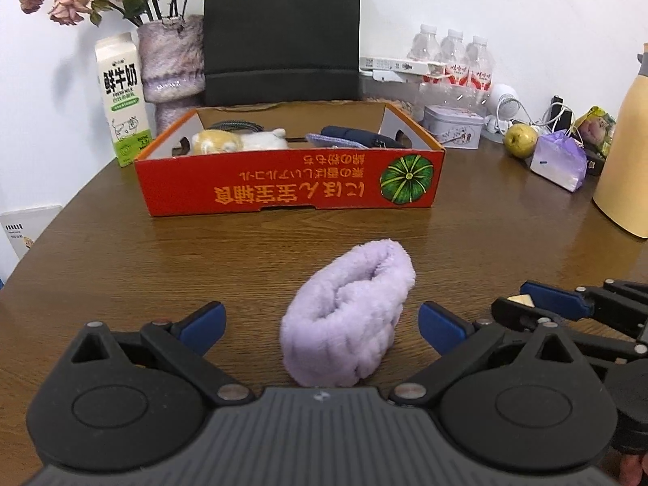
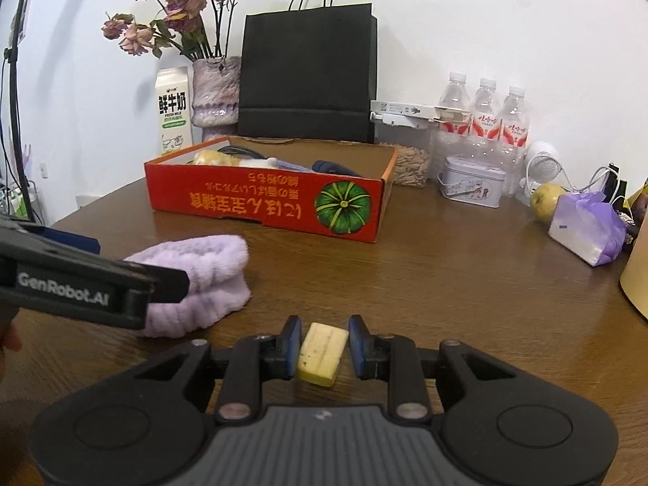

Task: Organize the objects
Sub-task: 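Grasp the yellow block with the right tool while the left tool grasps the headband, then carry the pink headband and yellow block with both tools over the box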

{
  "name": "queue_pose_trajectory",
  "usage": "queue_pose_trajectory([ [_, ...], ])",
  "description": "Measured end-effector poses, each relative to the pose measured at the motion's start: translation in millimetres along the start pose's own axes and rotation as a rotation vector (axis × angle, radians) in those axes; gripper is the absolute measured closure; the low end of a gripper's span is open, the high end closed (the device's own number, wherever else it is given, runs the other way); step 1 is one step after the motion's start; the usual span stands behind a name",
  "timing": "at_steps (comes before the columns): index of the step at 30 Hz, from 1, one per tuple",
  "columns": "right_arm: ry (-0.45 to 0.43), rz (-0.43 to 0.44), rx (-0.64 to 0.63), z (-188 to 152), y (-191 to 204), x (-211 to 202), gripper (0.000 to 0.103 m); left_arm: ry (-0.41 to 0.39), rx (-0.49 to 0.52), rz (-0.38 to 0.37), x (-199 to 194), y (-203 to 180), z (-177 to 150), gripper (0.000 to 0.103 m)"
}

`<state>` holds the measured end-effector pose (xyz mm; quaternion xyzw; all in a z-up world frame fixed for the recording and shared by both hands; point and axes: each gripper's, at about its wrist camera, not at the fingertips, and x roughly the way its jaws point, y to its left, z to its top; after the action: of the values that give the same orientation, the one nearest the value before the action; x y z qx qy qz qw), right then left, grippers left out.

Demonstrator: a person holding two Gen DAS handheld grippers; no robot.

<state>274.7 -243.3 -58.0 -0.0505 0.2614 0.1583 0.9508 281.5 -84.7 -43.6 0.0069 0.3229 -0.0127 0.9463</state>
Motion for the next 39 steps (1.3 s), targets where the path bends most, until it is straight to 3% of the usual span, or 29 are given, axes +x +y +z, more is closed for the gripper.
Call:
queue_pose_trajectory([
  [8, -0.013, -0.004, 0.009, 1.2, -7.6, -1.9, 0.079, 0.036, -0.031, -0.014, 23.7, -6.2, 0.3, 0.000],
  [11, -0.010, 0.004, 0.010, 1.0, -7.0, -0.6, 0.079, 0.050, -0.035, 0.012, 30.4, -9.1, 0.8, 0.000],
  [16, -0.014, 0.009, 0.014, 1.1, -5.3, -0.1, 0.079, 0.036, -0.043, 0.009, 31.9, -9.9, 0.1, 0.001],
  [17, -0.015, 0.010, 0.014, 1.2, -4.9, -0.1, 0.079, 0.032, -0.038, 0.008, 31.0, -10.6, -0.4, 0.003],
  [19, -0.020, 0.009, 0.012, 1.5, -3.7, -0.4, 0.079, 0.032, -0.027, 0.002, 29.4, -12.7, -2.3, 0.029],
  [21, -0.025, 0.013, 0.013, 1.5, -3.0, -0.7, 0.079, 0.040, -0.034, -0.007, 28.9, -12.5, -3.9, 0.046],
  [24, -0.039, 0.021, 0.012, 1.6, -1.2, -2.7, 0.079, 0.032, -0.047, -0.021, 25.8, -8.8, -4.1, 0.060],
  [30, -0.051, 0.021, 0.007, 1.9, 3.6, -4.6, 0.079, 0.018, -0.046, -0.013, 17.4, -5.7, -6.0, 0.067],
  [39, -0.071, 0.065, 0.016, 8.9, 21.9, -7.4, 0.079, -0.020, -0.062, 0.025, -5.0, 12.9, -9.7, 0.068],
])
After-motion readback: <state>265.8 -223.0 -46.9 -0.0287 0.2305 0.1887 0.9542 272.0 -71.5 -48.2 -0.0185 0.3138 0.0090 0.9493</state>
